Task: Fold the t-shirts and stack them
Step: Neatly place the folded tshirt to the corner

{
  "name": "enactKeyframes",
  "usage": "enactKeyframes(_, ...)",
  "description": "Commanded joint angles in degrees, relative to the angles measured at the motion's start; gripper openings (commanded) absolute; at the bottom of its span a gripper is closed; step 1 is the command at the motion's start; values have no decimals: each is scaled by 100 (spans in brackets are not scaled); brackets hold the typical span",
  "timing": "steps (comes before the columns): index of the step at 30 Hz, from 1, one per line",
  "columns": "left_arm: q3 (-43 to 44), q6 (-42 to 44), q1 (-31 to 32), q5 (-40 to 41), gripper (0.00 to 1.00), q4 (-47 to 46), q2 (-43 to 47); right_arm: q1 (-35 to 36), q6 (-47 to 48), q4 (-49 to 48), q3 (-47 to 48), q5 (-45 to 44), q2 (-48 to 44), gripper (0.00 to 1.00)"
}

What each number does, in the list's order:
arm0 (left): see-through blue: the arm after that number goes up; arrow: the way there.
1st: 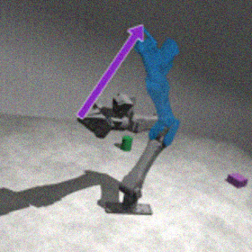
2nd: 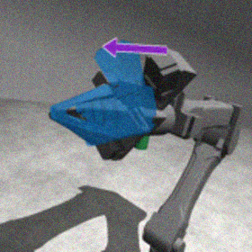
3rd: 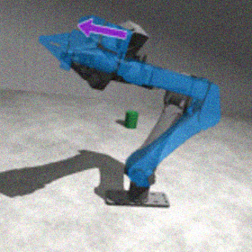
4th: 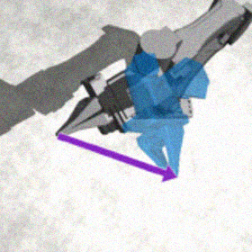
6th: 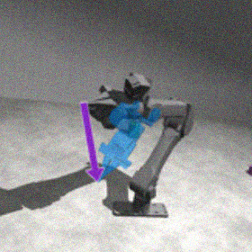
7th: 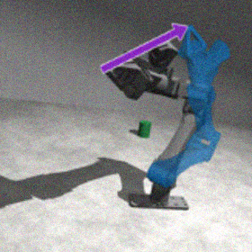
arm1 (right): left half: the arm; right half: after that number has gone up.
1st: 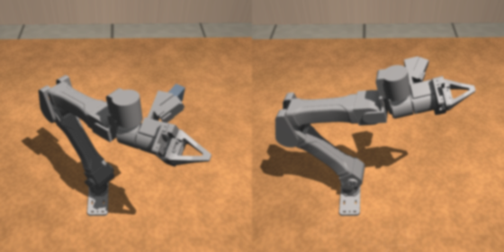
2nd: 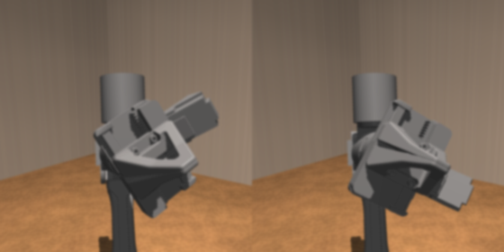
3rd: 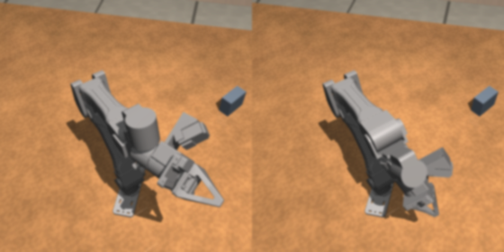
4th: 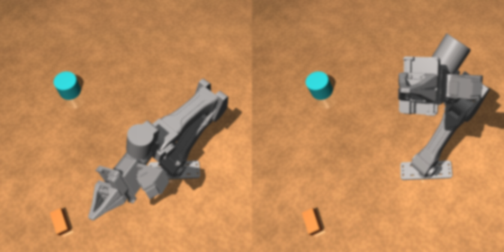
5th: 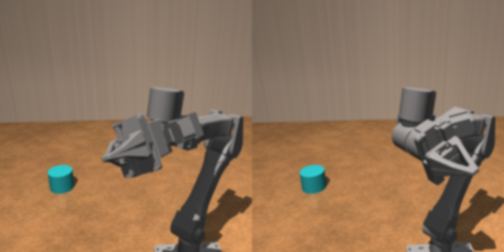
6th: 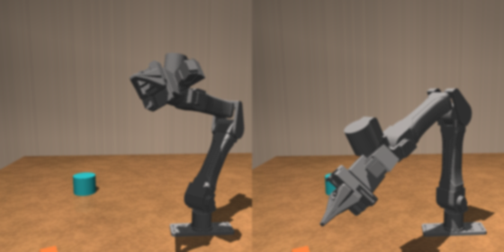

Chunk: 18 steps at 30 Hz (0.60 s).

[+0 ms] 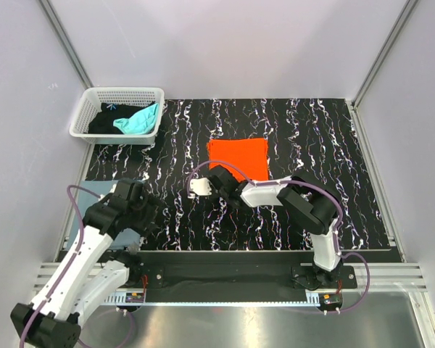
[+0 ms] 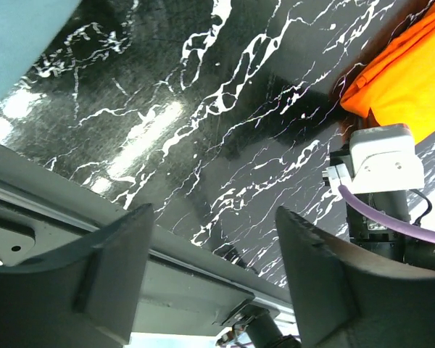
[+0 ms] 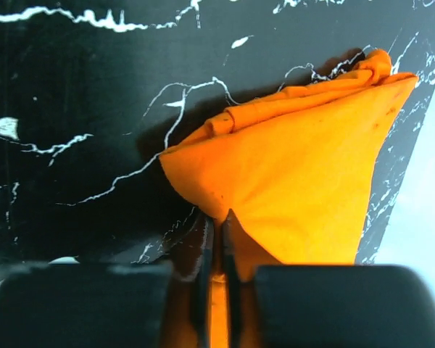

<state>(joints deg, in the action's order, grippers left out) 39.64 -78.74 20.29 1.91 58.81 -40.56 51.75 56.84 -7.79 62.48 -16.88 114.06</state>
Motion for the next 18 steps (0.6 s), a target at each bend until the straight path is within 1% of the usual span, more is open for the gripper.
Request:
enactKeyframes(1,395,472,-17,-156,76,-360,-426,-112,-296,471,28,361,-129,5)
enactKeyframes(2,439,561,-17,-156,77,-544,-549,-121,-322,559,28,396,-191,1)
enactKeyframes(3,483,605,-17,-156,78,-598,-707,-138,-366,620,36,431,-296,0)
enactKeyframes(4,536,623,-8,-156,84,-677,-795,-147,-384,691,36,475,-366,0)
enactKeyframes(6,501,623,-17,-156,89,-1150,-988,-217,-497,735,-77,651,-691,0)
enactKeyframes(7,431,562,-17,-295,91,-1344,-1068,-252,-542,735,-121,695,-814,0)
enactKeyframes(8,387,553,-17,-392,94,-1824,-1164,-305,-586,744,-235,747,-928,0)
enactKeyframes(10,273,439,-17,-718,95,-2275,-1568,-402,-639,937,-358,976,-1280,0)
enactKeyframes(11,246,421,-8,-814,96,-2764,-1735,-420,-613,929,-481,1072,-1472,0)
enactKeyframes(12,220,403,-17,-981,97,-3039,-1884,-437,-604,946,-526,1108,-1561,0)
enactKeyframes(13,185,377,-17,-1043,97,-3311,-2243,-516,-647,946,-587,1143,-1632,0)
enactKeyframes(14,193,377,-17,-1113,98,-3836,-2420,-551,-691,955,-605,1274,-1789,0)
enactKeyframes(15,211,342,-8,-1227,98,-4059,-2613,-604,-805,955,-614,1362,-1869,0)
enactKeyframes(16,255,307,-8,-1281,99,-4531,-3050,-674,-849,972,-631,1433,-1940,0)
enactKeyframes(18,316,219,1,-1535,99,-5174,-3492,-727,-929,1007,-640,1609,-2063,0)
